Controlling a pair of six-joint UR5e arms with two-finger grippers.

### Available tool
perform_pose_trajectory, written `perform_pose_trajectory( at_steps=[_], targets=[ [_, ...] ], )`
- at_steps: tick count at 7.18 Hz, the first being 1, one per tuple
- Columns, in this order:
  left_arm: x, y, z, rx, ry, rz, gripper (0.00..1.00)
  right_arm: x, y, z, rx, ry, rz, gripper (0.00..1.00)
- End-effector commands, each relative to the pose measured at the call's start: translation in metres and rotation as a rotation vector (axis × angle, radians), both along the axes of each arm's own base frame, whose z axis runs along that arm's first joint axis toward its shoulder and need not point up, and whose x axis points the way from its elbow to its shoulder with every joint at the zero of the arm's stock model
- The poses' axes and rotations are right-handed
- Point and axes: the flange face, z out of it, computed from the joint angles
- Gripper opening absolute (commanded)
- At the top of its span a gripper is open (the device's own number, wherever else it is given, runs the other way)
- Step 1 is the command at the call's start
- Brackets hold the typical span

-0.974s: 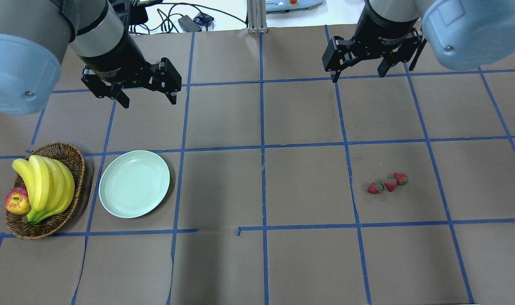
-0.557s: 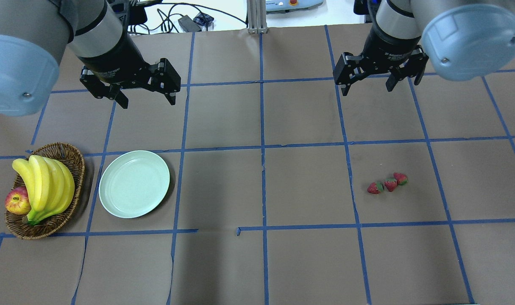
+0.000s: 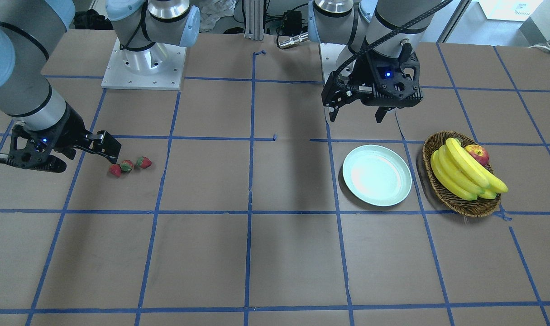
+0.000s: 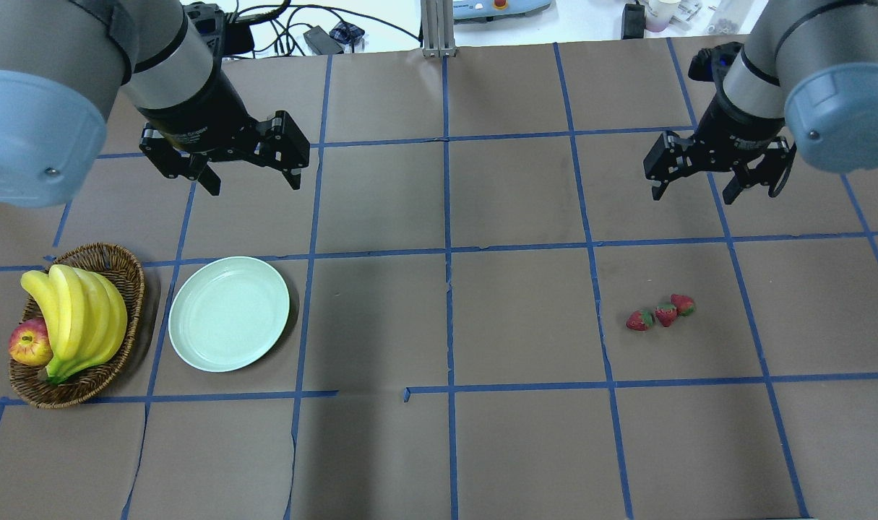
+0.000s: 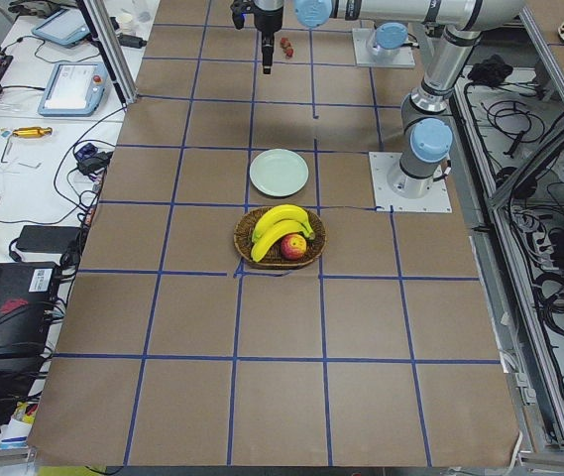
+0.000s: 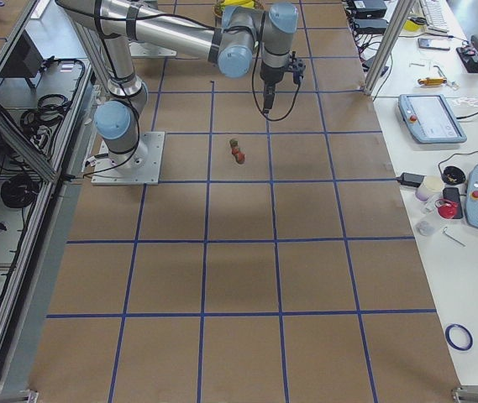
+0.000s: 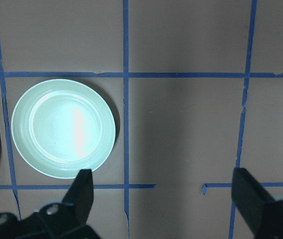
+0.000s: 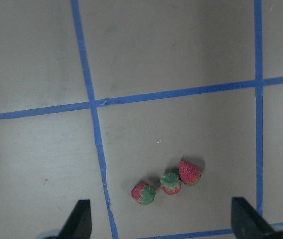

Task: Collect all strawberries into plate
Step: 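Lower the right gripper onto the strawberry cluster and grasp one strawberry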

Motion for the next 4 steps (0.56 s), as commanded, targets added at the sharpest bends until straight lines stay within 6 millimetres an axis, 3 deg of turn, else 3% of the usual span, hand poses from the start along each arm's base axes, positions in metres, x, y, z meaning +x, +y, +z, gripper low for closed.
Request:
perform_pose_trajectory(
  at_steps=[1,4],
  targets=[
    [0.000,0.001,-0.003,0.006,0.002,0.000,1.00,-0.041,0.018,-0.055,0.009,0.015,-0.318,1.00],
    [-0.001,0.001,-0.003,0.007,0.006,-0.002,1.00,-0.052,0.059,-0.127,-0.041,0.046,-0.651,1.00]
  ],
)
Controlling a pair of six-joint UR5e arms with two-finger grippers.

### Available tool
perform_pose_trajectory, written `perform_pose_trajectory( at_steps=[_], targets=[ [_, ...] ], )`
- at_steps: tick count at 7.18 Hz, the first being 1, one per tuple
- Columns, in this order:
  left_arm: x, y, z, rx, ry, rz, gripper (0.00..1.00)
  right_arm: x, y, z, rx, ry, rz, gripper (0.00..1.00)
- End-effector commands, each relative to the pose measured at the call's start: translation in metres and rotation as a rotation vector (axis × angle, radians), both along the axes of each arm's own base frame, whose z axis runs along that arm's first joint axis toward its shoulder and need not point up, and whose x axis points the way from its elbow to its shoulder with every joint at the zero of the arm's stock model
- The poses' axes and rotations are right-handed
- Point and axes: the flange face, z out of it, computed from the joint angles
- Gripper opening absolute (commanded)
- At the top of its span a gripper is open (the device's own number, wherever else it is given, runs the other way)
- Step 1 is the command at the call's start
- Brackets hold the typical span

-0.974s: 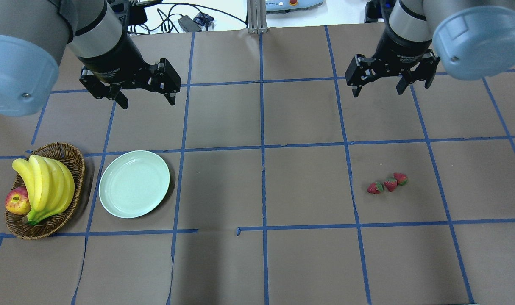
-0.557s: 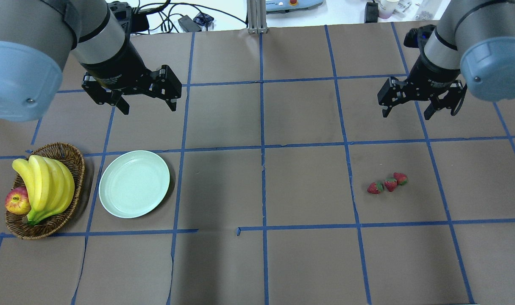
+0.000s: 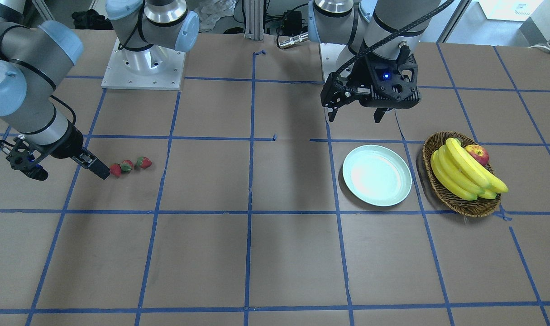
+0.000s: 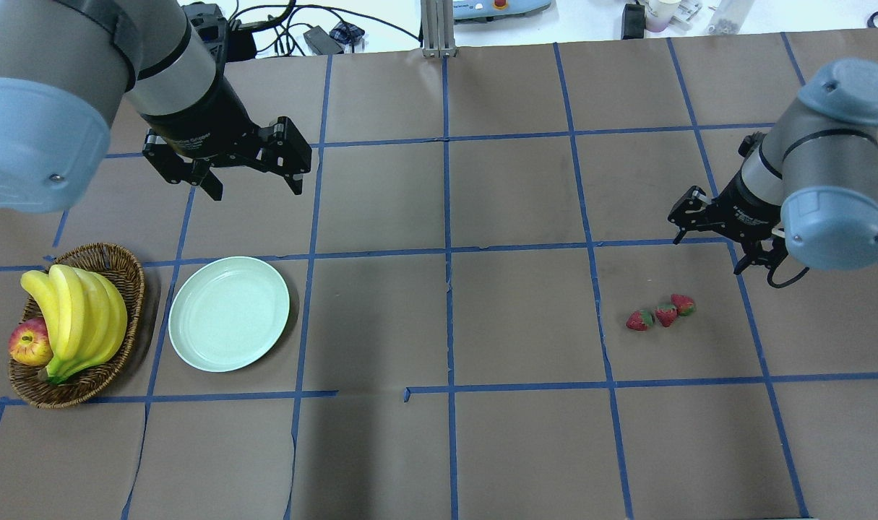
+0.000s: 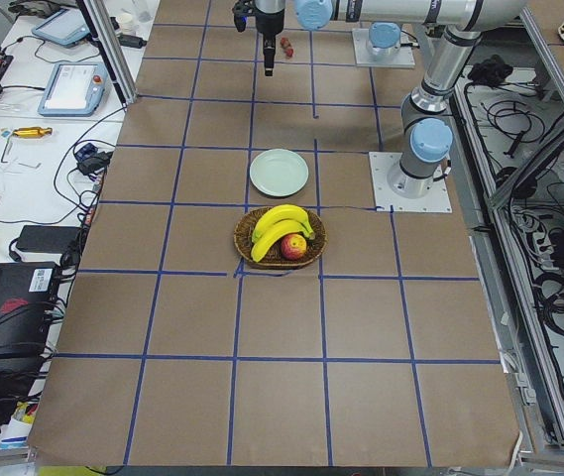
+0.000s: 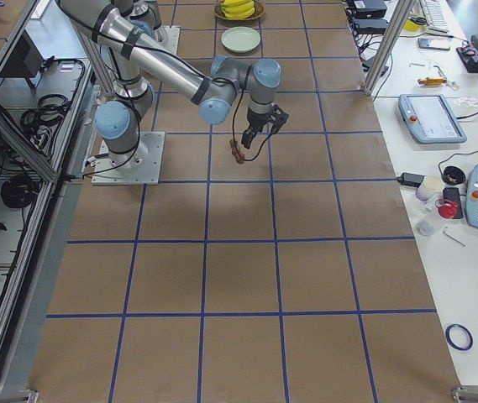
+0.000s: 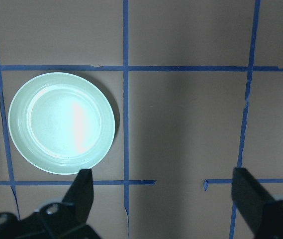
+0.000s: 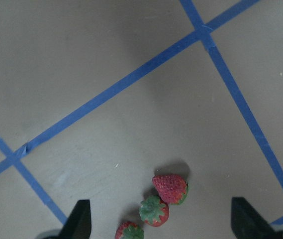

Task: Collect all strawberries into plate
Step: 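Lower the right gripper onto the strawberry cluster and grasp one strawberry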

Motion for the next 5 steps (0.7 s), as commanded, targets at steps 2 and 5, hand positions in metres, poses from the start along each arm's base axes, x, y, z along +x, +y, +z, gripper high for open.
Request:
perform_pose_trajectory(
  at_steps=[2,5],
  targets=[
    [-0.001,0.000,-0.002,0.003,0.002,-0.001,1.00,-0.024,0.033,-0.043,-0.012,-0.010,-0.339,1.00],
    [-0.004,0.000,-0.002,0.003,0.003,-0.007,1.00,-0.014,0.041,-0.070,-0.028,-0.080,-0.428,0.99]
  ],
)
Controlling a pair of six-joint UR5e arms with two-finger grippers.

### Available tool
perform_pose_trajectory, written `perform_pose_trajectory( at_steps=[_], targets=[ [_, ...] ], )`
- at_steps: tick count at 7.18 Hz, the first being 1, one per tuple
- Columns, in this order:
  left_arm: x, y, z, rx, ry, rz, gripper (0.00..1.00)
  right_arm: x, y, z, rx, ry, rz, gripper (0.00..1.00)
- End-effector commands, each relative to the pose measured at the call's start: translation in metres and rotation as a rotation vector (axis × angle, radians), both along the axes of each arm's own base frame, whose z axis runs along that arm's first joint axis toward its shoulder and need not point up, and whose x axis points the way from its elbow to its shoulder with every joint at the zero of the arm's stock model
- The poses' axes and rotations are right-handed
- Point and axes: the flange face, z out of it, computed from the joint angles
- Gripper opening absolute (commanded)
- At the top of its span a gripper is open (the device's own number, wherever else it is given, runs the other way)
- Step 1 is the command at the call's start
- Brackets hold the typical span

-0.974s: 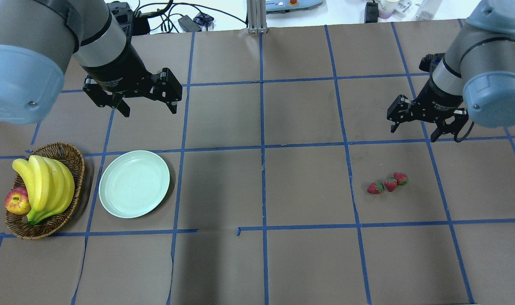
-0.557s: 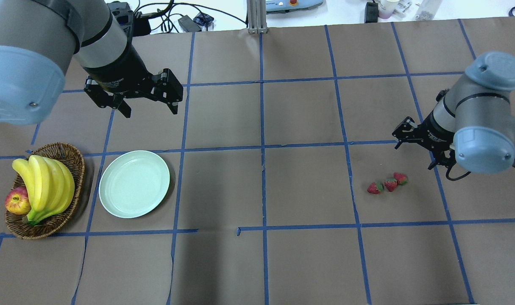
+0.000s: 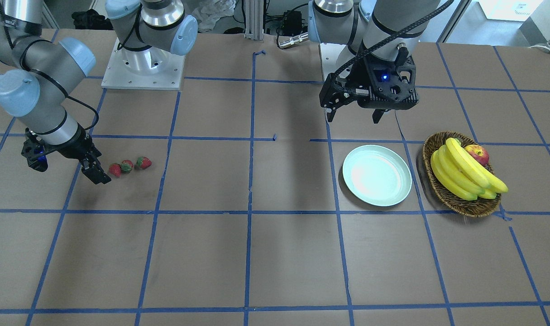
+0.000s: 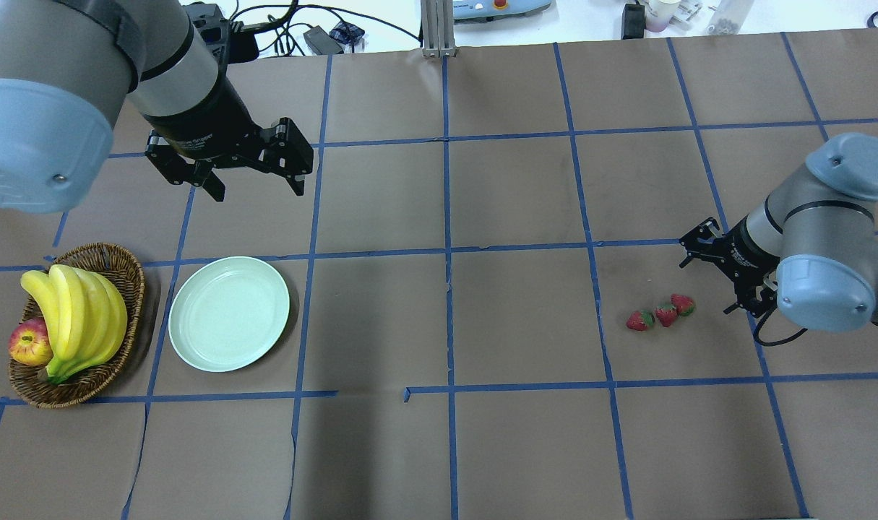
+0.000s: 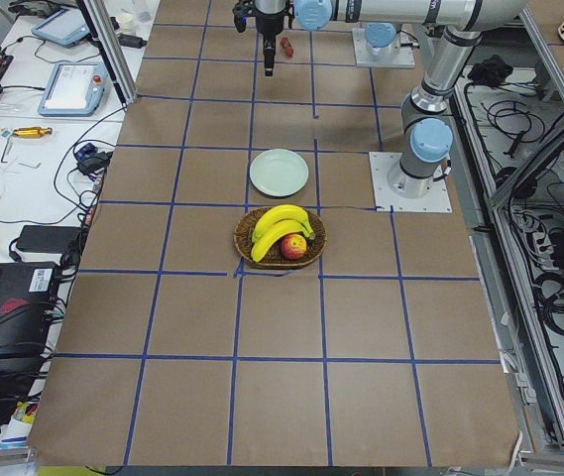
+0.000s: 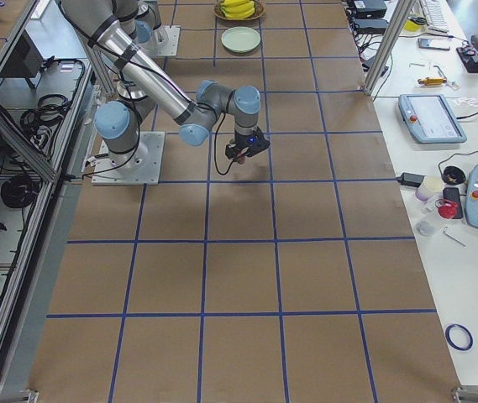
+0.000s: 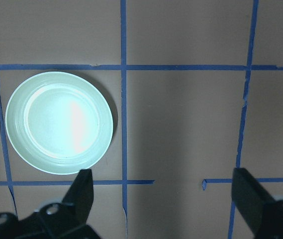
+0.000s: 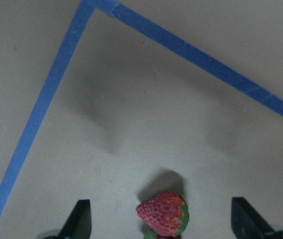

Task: Collect all strawberries into plate
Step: 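Lower the right gripper onto the strawberry cluster and grasp one strawberry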

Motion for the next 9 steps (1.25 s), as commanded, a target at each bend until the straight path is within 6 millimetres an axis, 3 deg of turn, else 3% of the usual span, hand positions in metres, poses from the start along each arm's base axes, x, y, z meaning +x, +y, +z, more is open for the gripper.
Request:
perform_pose_trajectory(
  at_steps=[1,3,4,6,7,8,9],
  targets=[
    [-0.003,0.001,0.000,-0.001,0.001,-0.005,1.00,0.008,0.017,-0.026,-0.018,-0.005,-0.027,1.00],
    [-0.003,0.000,-0.001,-0.001,0.001,-0.010,1.00,0.008,0.019,-0.028,-0.020,-0.002,-0.029,1.00],
    [-0.003,0.000,-0.001,-0.001,0.001,-0.010,1.00,0.009,0.019,-0.028,-0.022,-0.002,-0.039,0.94],
    [-0.003,0.000,-0.001,-0.001,0.001,-0.010,1.00,0.009,0.019,-0.029,-0.020,-0.010,-0.077,0.36],
    [-0.003,0.001,0.000,-0.002,0.001,-0.009,1.00,0.011,0.018,-0.028,-0.028,-0.025,-0.077,0.16],
    [-0.003,0.001,0.000,-0.002,0.001,-0.010,1.00,0.010,0.015,-0.025,-0.041,-0.022,-0.077,0.06],
    [-0.003,0.001,0.000,-0.002,0.001,-0.010,1.00,0.005,0.006,-0.015,-0.064,-0.003,-0.069,0.05]
  ],
)
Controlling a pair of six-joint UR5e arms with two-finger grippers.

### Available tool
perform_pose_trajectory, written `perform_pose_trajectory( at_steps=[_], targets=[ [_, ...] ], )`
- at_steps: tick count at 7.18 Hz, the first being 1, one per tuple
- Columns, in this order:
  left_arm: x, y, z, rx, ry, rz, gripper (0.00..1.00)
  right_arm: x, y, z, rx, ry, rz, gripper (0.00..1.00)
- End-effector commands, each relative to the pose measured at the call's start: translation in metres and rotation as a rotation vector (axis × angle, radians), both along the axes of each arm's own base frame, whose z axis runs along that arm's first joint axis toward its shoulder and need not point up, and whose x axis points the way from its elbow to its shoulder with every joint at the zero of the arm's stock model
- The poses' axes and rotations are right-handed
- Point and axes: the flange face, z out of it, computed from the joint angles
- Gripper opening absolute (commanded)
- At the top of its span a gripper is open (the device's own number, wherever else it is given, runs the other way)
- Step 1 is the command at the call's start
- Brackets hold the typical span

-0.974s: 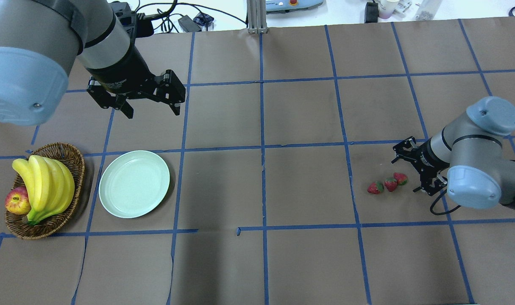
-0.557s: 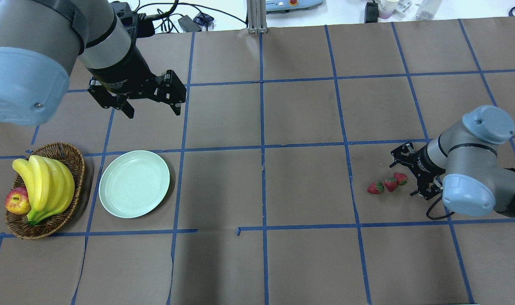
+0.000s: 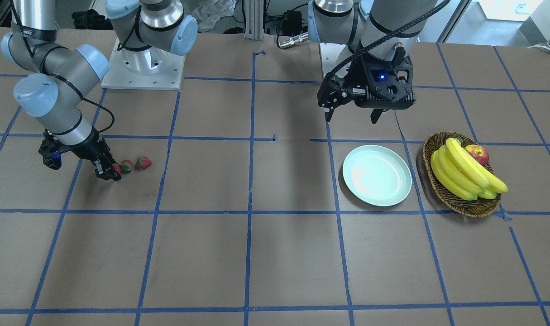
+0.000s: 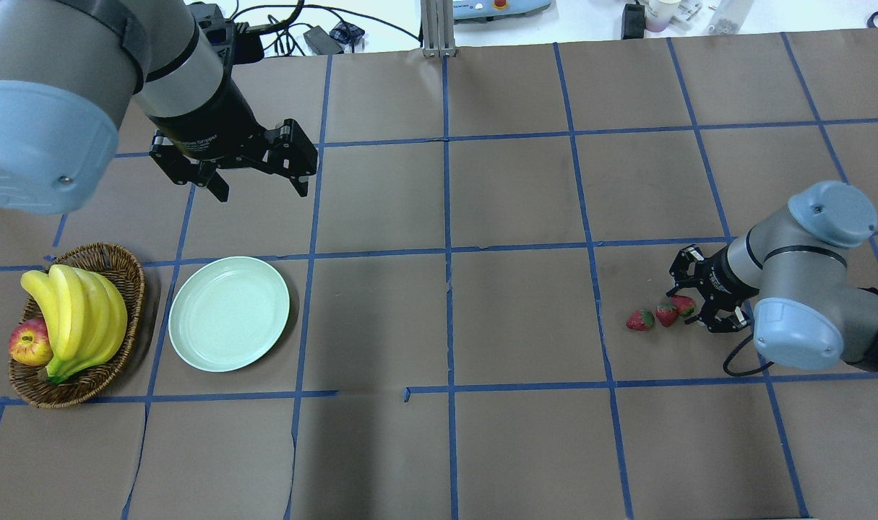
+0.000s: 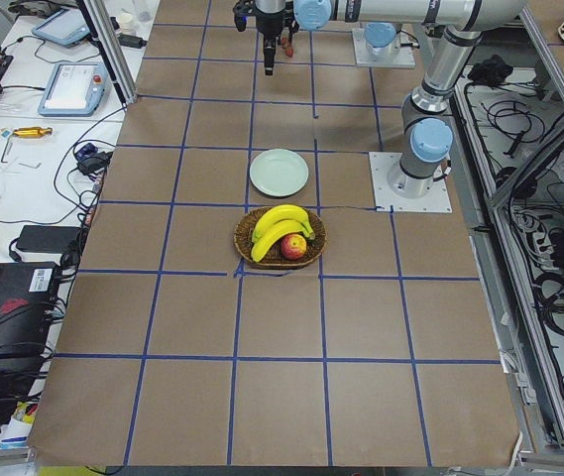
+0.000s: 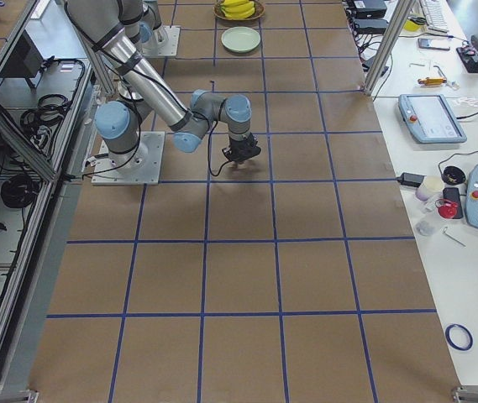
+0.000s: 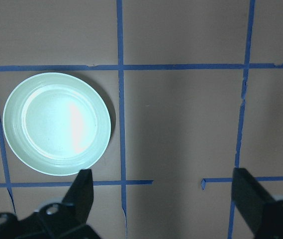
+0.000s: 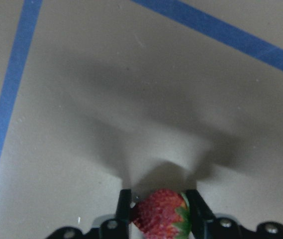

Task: Collect all strawberries into plate
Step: 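Carry the strawberry toward the plate with the right gripper and release it midway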

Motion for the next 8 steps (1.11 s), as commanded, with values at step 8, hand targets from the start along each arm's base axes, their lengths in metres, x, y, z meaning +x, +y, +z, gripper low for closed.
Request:
perform_pose_trajectory(
  at_steps=[8],
  targets=[
    [0.000,0.001,0.003,-0.008,-0.001,-0.005,1.00,0.330,0.000,0.053,-0.061,0.118,0.927,0.03]
  ],
)
